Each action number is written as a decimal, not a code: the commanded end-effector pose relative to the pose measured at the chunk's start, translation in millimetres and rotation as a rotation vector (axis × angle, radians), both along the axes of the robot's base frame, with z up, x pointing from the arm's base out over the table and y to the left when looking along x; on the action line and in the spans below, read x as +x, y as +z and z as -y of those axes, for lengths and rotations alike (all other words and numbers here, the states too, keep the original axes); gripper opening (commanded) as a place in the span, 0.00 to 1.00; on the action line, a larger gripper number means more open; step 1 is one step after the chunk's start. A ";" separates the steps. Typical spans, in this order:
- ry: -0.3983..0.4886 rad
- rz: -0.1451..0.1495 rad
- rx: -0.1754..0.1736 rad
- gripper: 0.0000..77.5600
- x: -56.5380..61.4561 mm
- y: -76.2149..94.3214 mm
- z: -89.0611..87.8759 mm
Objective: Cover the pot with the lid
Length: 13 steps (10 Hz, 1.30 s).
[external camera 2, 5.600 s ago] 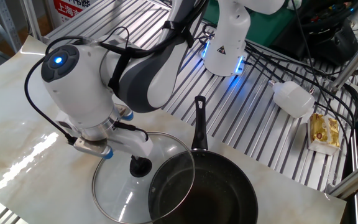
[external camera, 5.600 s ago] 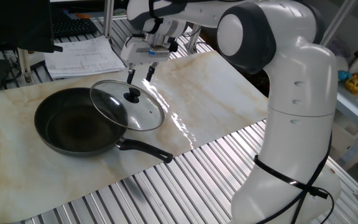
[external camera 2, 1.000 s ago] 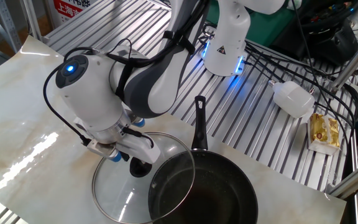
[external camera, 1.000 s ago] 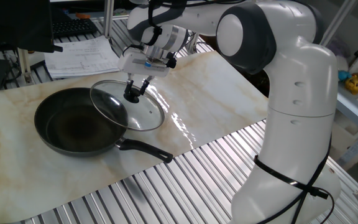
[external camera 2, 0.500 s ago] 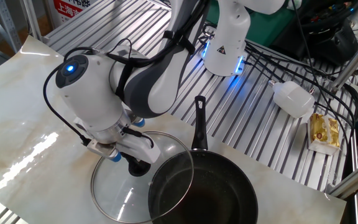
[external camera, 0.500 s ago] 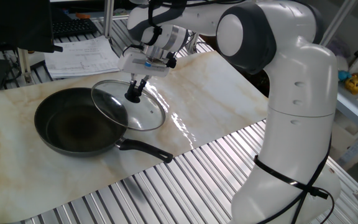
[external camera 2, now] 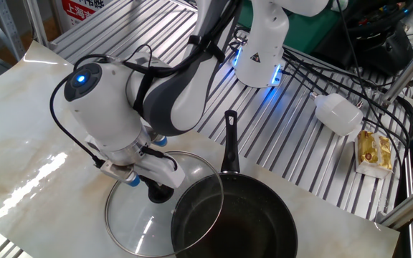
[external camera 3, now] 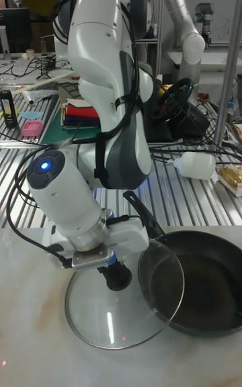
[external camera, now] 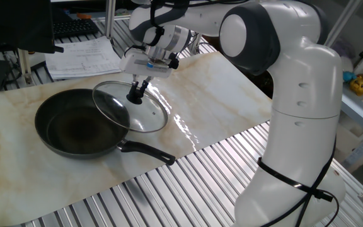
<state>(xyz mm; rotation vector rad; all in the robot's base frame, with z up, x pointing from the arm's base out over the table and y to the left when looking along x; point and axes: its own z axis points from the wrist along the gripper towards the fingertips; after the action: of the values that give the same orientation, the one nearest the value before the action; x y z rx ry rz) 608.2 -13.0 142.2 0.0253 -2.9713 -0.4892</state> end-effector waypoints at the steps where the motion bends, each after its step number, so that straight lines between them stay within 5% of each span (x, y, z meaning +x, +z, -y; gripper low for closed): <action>1: 0.044 0.006 -0.101 0.01 0.3 40.9 -33.4; 4: 0.049 0.013 -0.104 0.01 -1.5 49.7 -46.0; 8: 0.037 0.017 -0.183 0.01 -9.2 69.5 -74.7; 13: 0.018 0.007 -0.203 0.01 -23.4 79.5 -112.2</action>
<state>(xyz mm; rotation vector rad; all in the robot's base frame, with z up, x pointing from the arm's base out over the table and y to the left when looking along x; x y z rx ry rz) 590.3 83.9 215.4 0.0425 -2.9998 -0.2001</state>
